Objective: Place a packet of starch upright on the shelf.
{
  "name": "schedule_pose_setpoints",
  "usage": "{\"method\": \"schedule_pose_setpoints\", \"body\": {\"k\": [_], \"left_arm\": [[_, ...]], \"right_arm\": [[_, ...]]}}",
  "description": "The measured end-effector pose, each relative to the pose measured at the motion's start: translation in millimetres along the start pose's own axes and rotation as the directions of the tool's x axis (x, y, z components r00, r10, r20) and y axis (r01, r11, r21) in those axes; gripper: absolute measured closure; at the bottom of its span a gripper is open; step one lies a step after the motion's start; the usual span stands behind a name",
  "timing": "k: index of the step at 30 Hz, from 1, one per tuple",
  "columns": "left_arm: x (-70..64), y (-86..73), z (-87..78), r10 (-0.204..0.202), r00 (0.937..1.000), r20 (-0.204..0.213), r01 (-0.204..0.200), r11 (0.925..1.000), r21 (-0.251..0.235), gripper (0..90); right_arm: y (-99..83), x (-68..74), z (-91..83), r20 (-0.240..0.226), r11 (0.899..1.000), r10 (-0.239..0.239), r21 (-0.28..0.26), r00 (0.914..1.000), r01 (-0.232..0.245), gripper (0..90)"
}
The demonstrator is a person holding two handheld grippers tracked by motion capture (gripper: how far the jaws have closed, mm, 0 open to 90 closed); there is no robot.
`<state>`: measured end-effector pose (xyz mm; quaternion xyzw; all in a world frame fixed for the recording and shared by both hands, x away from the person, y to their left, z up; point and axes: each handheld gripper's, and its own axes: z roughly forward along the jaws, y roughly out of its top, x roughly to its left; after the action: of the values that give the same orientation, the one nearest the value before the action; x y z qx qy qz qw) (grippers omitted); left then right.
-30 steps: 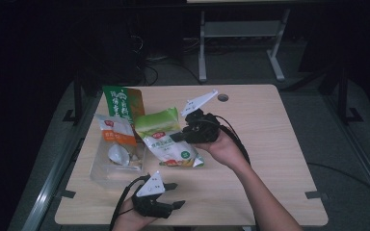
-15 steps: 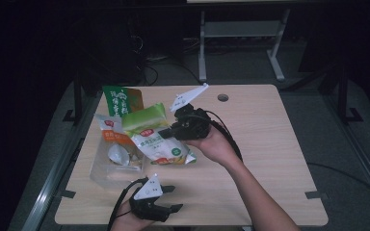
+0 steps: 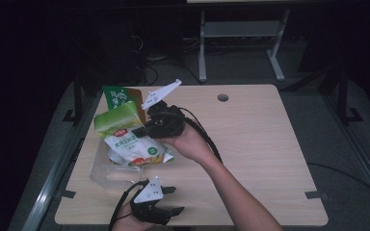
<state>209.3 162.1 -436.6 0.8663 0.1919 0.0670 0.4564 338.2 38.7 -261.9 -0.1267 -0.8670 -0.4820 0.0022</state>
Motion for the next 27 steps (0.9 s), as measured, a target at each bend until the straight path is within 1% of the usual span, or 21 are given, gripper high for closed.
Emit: {"method": "schedule_pose_setpoints", "body": {"k": [6,8,11,12,13,15,16,17,18,19,20,21,22,23,24,25,27], "left_arm": [[1.8,-2.2,1.2,0.0,1.0,0.002,0.0,1.0,0.006,32.9],[2.2,-2.9,2.7,-0.012,0.9999,0.008,0.012,0.9998,0.016,32.9],[2.1,-3.4,4.1,-0.008,0.9998,0.018,0.008,0.9998,0.017,32.9],[1.4,-3.6,4.5,-0.012,0.9997,0.019,0.012,0.9999,0.013,32.9],[2.0,-3.6,4.0,-0.002,0.9998,0.018,0.001,0.9998,0.021,33.0],[0.3,-3.9,4.1,-0.023,0.9995,0.02,0.022,0.9996,0.017,33.0],[0.1,-3.8,3.6,-0.023,0.9995,0.02,0.023,0.9995,0.021,33.0],[1.1,-3.8,2.7,-0.007,0.9998,0.017,0.006,0.9994,0.033,33.0],[0.4,-4.2,3.1,-0.014,0.9997,0.019,0.013,0.9997,0.022,33.0],[0.0,-4.4,3.3,-0.019,0.9997,0.017,0.018,0.9996,0.021,33.0],[0.4,-4.8,3.6,-0.012,0.9998,0.014,0.012,0.9997,0.023,32.9],[1.2,-4.8,3.5,0.0,1.0,0.006,0.0,0.9994,0.036,32.9],[1.8,-4.9,3.3,0.004,1.0,0.005,-0.005,0.999,0.045,32.6],[1.0,-5.2,4.0,-0.011,0.9999,0.007,0.01,0.9993,0.036,32.5],[0.0,-5.5,4.7,-0.022,0.9997,0.008,0.022,0.9995,0.023,32.6],[0.9,-5.4,4.1,-0.01,0.9999,0.005,0.01,0.9995,0.029,32.6],[2.7,-5.6,3.8,0.001,1.0,0.005,-0.001,0.9994,0.034,32.6]], "right_arm": [[7.0,1.4,23.5,-0.035,1.0,0.0,-0.012,0.9994,-0.001,89.5],[8.3,1.6,32.0,-0.051,1.0,0.006,-0.017,0.9987,-0.007,89.5],[11.0,2.5,45.3,-0.07,1.0,0.009,-0.021,0.9975,-0.01,89.5],[11.9,3.1,49.6,-0.077,1.0,0.01,-0.019,0.997,-0.012,89.5],[12.7,3.2,54.1,-0.082,1.0,0.007,-0.017,0.9966,-0.008,89.5],[14.5,4.6,63.1,-0.096,1.0,0.01,-0.007,0.9953,-0.011,89.5],[15.2,5.4,67.7,-0.099,1.0,0.007,-0.001,0.9951,-0.007,89.5],[15.4,5.8,72.1,-0.109,1.0,0.008,0.001,0.994,-0.008,89.6],[15.3,6.1,75.3,-0.113,1.0,0.015,0.004,0.9935,-0.015,89.5],[15.1,5.9,79.7,-0.118,1.0,0.02,0.009,0.9928,-0.019,89.5],[14.3,5.3,85.6,-0.13,1.0,0.02,0.01,0.9913,-0.019,89.5],[14.0,5.4,88.9,-0.134,1.0,0.022,0.014,0.9908,-0.021,89.5],[13.7,5.9,94.1,-0.139,0.999,0.029,0.02,0.9899,-0.026,89.5],[13.3,5.8,98.6,-0.151,0.999,0.034,0.024,0.988,-0.031,89.5],[13.0,6.0,101.9,-0.153,0.999,0.033,0.027,0.9877,-0.029,89.5],[12.7,6.3,106.0,-0.157,0.999,0.033,0.035,0.987,-0.028,89.5],[11.1,6.3,113.4,-0.168,0.998,0.043,0.048,0.9849,-0.036,89.5]]}}
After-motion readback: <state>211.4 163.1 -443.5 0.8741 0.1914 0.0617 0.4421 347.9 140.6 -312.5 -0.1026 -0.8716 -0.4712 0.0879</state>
